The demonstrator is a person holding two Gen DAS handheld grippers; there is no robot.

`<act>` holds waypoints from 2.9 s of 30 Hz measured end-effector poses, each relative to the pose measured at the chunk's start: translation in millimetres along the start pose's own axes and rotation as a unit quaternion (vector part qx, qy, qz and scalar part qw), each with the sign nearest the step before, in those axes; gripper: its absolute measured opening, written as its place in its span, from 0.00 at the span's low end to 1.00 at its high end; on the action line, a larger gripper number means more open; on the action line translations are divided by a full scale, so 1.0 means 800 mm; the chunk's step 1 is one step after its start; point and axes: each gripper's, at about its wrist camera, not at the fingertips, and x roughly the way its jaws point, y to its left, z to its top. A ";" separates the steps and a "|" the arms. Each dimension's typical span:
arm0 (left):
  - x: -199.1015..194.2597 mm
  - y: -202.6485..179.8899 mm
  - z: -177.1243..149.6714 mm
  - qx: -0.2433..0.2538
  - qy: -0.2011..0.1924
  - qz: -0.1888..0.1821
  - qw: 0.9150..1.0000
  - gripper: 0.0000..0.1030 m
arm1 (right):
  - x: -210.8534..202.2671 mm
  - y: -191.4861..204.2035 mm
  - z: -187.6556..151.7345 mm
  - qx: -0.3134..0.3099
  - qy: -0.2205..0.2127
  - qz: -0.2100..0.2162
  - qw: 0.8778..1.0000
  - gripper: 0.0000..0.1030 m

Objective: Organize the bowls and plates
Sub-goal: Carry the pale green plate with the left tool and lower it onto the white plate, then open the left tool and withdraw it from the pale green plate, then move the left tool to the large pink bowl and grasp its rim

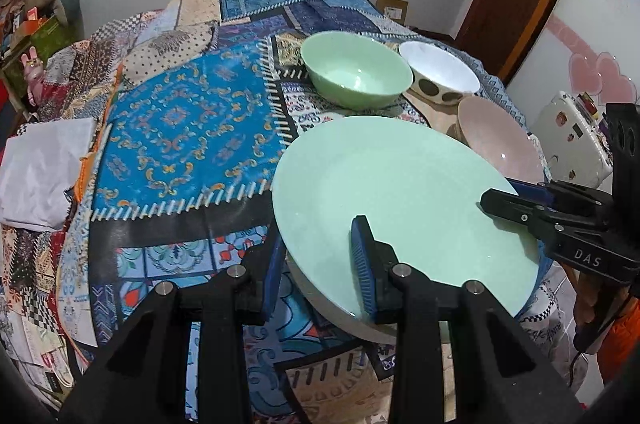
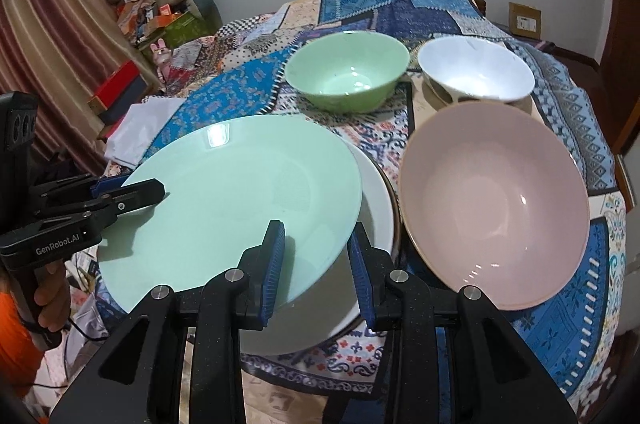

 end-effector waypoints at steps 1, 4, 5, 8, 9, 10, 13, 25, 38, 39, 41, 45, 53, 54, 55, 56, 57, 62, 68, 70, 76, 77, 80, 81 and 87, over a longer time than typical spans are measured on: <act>0.003 -0.001 -0.001 0.000 0.002 0.000 1.000 0.32 | 0.001 -0.002 -0.001 0.002 0.001 0.001 1.000 0.29; 0.011 -0.003 -0.003 0.002 0.008 -0.001 1.000 0.32 | 0.005 -0.007 -0.006 0.009 0.007 0.003 1.000 0.29; 0.014 -0.004 -0.004 0.002 0.010 -0.001 1.000 0.32 | 0.006 -0.009 -0.008 0.010 0.010 0.003 1.000 0.29; 0.021 -0.004 -0.006 0.003 0.015 -0.002 1.000 0.32 | 0.010 -0.012 -0.011 0.014 0.015 0.004 1.000 0.29; 0.022 -0.004 -0.006 0.003 0.017 -0.002 1.000 0.32 | 0.010 -0.013 -0.012 0.016 0.017 0.004 1.000 0.29; 0.024 -0.004 -0.006 0.004 0.019 -0.002 1.000 0.32 | 0.011 -0.015 -0.013 0.017 0.018 0.004 1.000 0.29; 0.029 -0.006 -0.006 0.009 0.022 0.002 1.000 0.32 | 0.014 -0.018 -0.016 0.020 0.022 0.006 1.000 0.29; 0.043 -0.001 -0.010 0.008 0.034 0.011 0.999 0.32 | 0.022 -0.018 -0.017 0.025 0.028 0.010 0.999 0.29; 0.050 -0.006 -0.009 0.025 0.036 0.040 0.998 0.32 | 0.022 -0.013 -0.016 0.005 0.029 0.003 1.000 0.30; 0.050 -0.005 -0.009 0.024 0.037 0.036 0.998 0.33 | 0.022 -0.013 -0.016 0.006 0.028 0.004 1.000 0.30; 0.049 -0.005 -0.007 0.022 0.038 0.020 0.999 0.33 | 0.021 -0.014 -0.016 0.004 0.024 0.000 1.000 0.30; 0.051 -0.016 -0.005 0.037 0.040 0.021 0.998 0.33 | 0.021 -0.014 -0.016 0.008 0.024 0.002 1.000 0.28; 0.032 -0.020 0.000 0.034 0.018 0.025 0.999 0.37 | 0.002 -0.013 -0.017 -0.009 0.012 -0.035 0.999 0.32; 0.029 -0.021 0.002 0.033 0.014 0.026 0.999 0.40 | -0.004 -0.016 -0.016 -0.008 0.008 -0.032 0.999 0.33; 0.023 -0.023 0.004 0.032 0.006 0.028 0.999 0.42 | -0.008 -0.018 -0.016 -0.006 0.004 -0.031 0.999 0.33; 0.019 -0.025 0.006 0.032 -0.002 0.030 0.999 0.45 | -0.013 -0.019 -0.015 -0.005 -0.001 -0.034 0.999 0.34; 0.015 -0.027 0.009 0.032 -0.009 0.031 0.999 0.48 | -0.020 -0.019 -0.013 -0.006 -0.009 -0.038 0.999 0.34; -0.008 -0.049 0.028 0.046 -0.043 0.018 0.998 0.68 | -0.047 -0.029 -0.002 -0.002 -0.047 -0.053 0.997 0.52; -0.016 -0.083 0.047 0.069 -0.079 0.011 0.994 0.87 | -0.072 -0.054 0.008 0.010 -0.083 -0.086 0.993 0.67; -0.011 -0.094 0.053 0.075 -0.078 0.004 0.994 0.87 | -0.076 -0.064 0.010 0.017 -0.087 -0.092 0.992 0.68; 0.021 -0.124 0.072 0.088 -0.065 -0.010 0.994 0.87 | -0.078 -0.091 0.011 0.029 -0.091 -0.121 0.988 0.71; 0.028 -0.129 0.074 0.090 -0.064 -0.011 0.994 0.87 | -0.077 -0.098 0.011 0.033 -0.092 -0.124 0.987 0.71; 0.048 -0.144 0.080 0.100 -0.060 -0.010 0.993 0.87 | -0.074 -0.115 0.009 0.043 -0.090 -0.130 0.987 0.71; 0.056 -0.148 0.082 0.103 -0.056 -0.011 0.993 0.87 | -0.073 -0.119 0.009 0.045 -0.089 -0.131 0.986 0.71; 0.101 -0.170 0.088 0.115 -0.017 -0.025 0.993 0.81 | -0.059 -0.143 0.001 0.059 -0.078 -0.134 0.986 0.71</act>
